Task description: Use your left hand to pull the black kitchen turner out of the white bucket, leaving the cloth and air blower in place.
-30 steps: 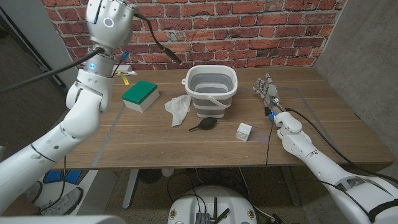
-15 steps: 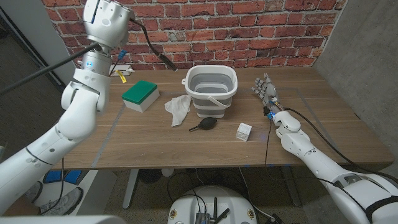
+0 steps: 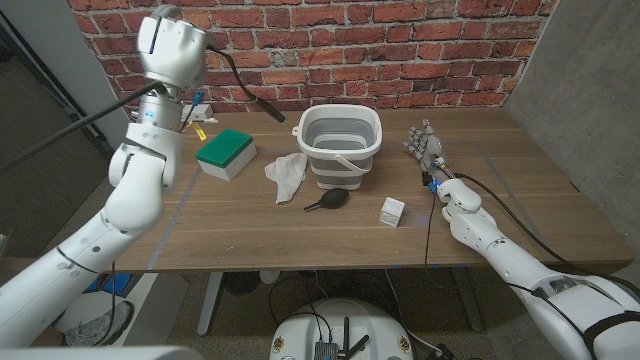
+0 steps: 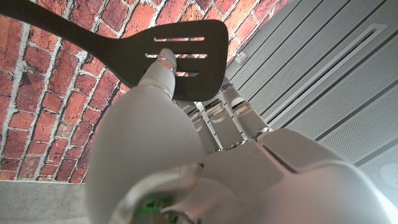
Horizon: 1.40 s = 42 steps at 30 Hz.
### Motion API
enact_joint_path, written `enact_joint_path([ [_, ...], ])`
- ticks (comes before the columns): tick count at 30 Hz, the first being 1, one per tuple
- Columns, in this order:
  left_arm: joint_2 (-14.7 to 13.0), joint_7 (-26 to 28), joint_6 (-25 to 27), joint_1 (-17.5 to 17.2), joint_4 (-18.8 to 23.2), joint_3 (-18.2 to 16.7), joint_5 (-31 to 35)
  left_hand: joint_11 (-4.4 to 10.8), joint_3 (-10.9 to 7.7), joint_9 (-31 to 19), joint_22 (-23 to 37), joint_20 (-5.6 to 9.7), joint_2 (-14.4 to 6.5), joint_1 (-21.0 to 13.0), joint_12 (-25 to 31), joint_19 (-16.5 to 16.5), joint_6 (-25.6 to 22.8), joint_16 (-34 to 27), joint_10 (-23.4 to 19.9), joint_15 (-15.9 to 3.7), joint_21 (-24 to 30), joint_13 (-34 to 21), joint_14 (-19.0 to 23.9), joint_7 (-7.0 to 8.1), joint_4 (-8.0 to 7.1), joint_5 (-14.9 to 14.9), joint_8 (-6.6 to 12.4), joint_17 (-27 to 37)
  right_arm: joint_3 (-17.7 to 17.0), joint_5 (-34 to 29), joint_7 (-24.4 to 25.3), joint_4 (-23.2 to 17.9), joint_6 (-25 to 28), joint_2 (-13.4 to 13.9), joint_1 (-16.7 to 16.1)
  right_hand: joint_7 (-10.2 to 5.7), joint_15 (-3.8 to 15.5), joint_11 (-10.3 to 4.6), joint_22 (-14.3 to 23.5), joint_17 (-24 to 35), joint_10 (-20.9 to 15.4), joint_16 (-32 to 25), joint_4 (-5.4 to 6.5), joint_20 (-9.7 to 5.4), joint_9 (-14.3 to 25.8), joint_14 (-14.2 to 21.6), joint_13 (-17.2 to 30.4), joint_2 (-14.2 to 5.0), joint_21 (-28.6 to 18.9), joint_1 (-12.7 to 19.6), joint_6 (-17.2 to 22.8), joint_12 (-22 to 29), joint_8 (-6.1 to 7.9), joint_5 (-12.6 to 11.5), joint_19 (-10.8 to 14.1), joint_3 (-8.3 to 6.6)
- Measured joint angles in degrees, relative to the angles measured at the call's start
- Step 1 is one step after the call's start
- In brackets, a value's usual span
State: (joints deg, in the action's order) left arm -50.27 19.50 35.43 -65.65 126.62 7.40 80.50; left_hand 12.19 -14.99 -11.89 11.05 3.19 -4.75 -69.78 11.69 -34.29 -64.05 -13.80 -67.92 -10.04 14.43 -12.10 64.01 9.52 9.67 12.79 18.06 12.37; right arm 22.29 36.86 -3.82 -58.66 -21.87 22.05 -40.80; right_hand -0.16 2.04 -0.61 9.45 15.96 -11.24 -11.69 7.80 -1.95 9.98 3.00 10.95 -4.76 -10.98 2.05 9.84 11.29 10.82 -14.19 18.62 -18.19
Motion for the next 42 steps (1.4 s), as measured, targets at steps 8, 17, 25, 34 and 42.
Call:
enact_joint_path([
  [8, 2.7, 6.8, 2.2, 0.0, -3.2, 2.4, -1.5, 0.00, 0.17, 0.0, 0.0, -0.01, 0.1, -0.1, 0.0, 0.0, 0.0, -0.1, 0.0, -0.01, 0.0, 0.0, 0.0, -0.01, -0.16, 0.0, 0.22, 0.0, 0.1, 0.0, -0.5, 0.9, -0.1, -0.2, 0.5, 0.17, 0.00, 0.00, 0.0, 0.0, 0.0, 0.0, 0.15, 0.00, 0.0, 0.0, 0.0, 0.00, 0.0, 0.0, 0.2, 0.0, 0.00, 0.0, 0.0, -0.15],
  [17, 4.7, 11.9, 4.2, 0.3, -5.7, 4.8, -4.0, 0.00, 0.32, -0.2, 0.0, -0.01, 0.0, -0.1, 0.0, 0.0, 0.0, -0.1, 0.0, -0.10, 0.0, 0.0, 0.1, -0.02, 0.00, 0.0, 0.23, 0.0, 0.1, 0.1, -0.8, 1.0, 0.0, 0.0, 0.7, 0.17, 0.00, 0.00, 0.0, 0.0, 0.0, 0.0, 0.15, 0.00, 0.0, 0.0, 0.0, 0.00, 0.0, 0.0, 0.2, 0.0, 0.00, 0.0, 0.0, -0.15],
  [25, 6.6, 16.3, 5.8, 1.2, -8.3, 7.3, -7.9, 0.00, 0.32, 0.0, 0.0, -0.02, -0.1, 0.0, 0.0, 0.0, 0.0, -0.1, 0.0, -0.11, 0.0, 0.0, 0.1, -0.02, 0.00, 0.0, 0.22, 0.0, 0.0, 0.2, -1.0, 0.6, 0.6, 0.4, 0.8, 0.17, 0.00, 0.00, 0.0, 0.0, 0.0, 0.0, 0.15, 0.00, 0.0, 0.0, 0.0, 0.00, 0.0, 0.0, 0.2, 0.0, 0.00, 0.0, 0.0, -0.15],
  [34, 9.5, 22.4, 6.7, 2.7, -11.7, 9.7, -13.7, 0.04, 0.40, 0.0, 0.0, -0.02, -0.4, 0.1, -0.1, 0.0, 0.3, -0.1, 0.0, -0.11, 0.0, 0.0, 0.1, -0.31, 0.07, 0.2, 0.18, 0.0, 0.0, 0.3, -1.2, 0.2, 1.2, 0.8, 0.8, 0.17, 0.00, 0.00, 0.0, 0.0, 0.0, 0.0, 0.15, 0.00, 0.0, 0.0, 0.0, 0.00, 0.0, 0.0, 0.2, 0.0, 0.00, 0.0, 0.0, -0.15],
  [42, 12.6, 27.7, 7.0, 4.0, -14.6, 11.3, -19.9, 0.08, 0.40, 0.0, 0.0, -0.02, -0.4, 0.1, -0.1, 0.0, 0.4, 0.1, 0.1, -0.11, -0.2, 0.0, 0.1, -0.36, 0.07, 0.2, 0.12, 0.0, 0.0, 0.4, -1.2, -0.2, 1.8, 1.1, 0.6, 0.17, 0.00, 0.00, 0.0, 0.0, 0.0, 0.0, 0.15, 0.00, 0.0, 0.0, 0.0, 0.00, 0.0, 0.0, 0.2, 0.0, 0.00, 0.0, 0.0, -0.15],
])
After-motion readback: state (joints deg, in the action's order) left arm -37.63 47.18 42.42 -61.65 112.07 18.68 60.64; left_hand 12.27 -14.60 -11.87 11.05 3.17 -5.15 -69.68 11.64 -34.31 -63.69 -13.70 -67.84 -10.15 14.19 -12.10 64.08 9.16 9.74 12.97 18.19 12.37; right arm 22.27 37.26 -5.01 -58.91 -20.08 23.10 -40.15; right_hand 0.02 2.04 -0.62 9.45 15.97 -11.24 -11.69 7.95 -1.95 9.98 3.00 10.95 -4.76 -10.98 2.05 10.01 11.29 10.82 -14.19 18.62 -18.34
